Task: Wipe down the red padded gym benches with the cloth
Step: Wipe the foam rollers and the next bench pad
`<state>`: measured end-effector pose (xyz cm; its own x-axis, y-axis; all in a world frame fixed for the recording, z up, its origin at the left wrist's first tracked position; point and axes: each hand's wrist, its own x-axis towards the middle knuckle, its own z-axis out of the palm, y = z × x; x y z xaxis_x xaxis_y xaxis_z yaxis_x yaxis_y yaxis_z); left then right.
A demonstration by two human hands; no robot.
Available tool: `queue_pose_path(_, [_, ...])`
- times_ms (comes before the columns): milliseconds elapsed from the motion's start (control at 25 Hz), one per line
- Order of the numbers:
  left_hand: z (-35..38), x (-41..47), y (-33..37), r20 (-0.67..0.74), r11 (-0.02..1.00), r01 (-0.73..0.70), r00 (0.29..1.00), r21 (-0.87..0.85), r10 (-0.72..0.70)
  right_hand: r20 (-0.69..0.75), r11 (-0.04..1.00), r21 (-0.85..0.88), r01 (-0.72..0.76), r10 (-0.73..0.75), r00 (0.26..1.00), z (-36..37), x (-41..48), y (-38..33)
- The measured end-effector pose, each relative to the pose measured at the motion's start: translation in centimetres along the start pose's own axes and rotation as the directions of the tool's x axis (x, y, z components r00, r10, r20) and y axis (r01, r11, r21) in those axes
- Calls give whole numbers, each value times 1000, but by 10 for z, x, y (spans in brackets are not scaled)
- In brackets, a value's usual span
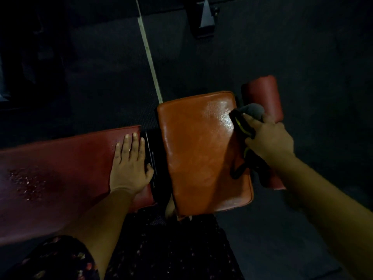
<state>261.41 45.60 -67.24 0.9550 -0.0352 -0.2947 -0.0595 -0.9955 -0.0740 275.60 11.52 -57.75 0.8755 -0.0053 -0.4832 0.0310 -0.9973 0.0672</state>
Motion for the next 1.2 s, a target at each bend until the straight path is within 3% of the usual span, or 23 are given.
queue_pose_path(80, [0, 0, 0, 10, 1000, 2, 1000, 7, -2, 23, 986, -136, 101, -99, 995, -1, -1, 14])
queue_pose_path(160, [0, -1, 0, 13, 1000, -1, 1000, 17, 0, 20, 981, -188, 42, -39, 999, -5, 9, 26])
queue_pose_path(280, [1, 0, -1, 8, 1000, 0, 1000, -4, 0, -21, 986, -131, -102, 101, 995, -2, 13, 4])
queue_pose_path(440, [2, -1, -2, -29, 999, 1, 1000, -36, -2, -12, 995, -87, 56, -57, 998, 4, -4, 21])
queue_pose_path(480, [2, -1, -1, -39, 999, 0, 999, -46, -2, -6, 995, -91, 34, -34, 999, 3, 1, 38])
queue_pose_path(520, [1, 0, 0, -45, 998, -1, 999, -57, -2, 4, 997, -54, -54, 54, 999, 2, 10, 51])
queue_pose_path(600, [-3, -2, 1, -44, 997, -12, 999, -79, 9, 70, 935, 218, -280, 272, 960, 4, 21, 58])
queue_pose_path(640, [-6, -3, 2, -46, 995, -28, 999, -91, 24, 74, 905, 297, -306, 297, 952, 8, 21, 56])
queue_pose_path(760, [-20, -3, 6, -69, 987, -18, 998, -163, 7, 22, 953, 273, -130, 129, 991, 16, 2, 62])
queue_pose_path(840, [-32, 6, 27, -122, 971, -23, 993, -238, -7, 80, 932, 342, -121, 99, 992, 13, -1, 79])
queue_pose_path(920, [-48, 22, 64, -187, 945, -168, 975, -280, 118, 114, 883, 414, -220, 190, 975, 14, 6, 82])
queue_pose_path(1040, [-70, 46, 121, -266, 864, -434, 891, -254, 369, 103, 756, 573, -317, 318, 943, 16, 4, 61])
queue_pose_path(1200, [-72, 67, 152, -162, 841, -521, 851, -142, 500, 91, 731, 614, -297, 308, 947, 33, -36, 68])
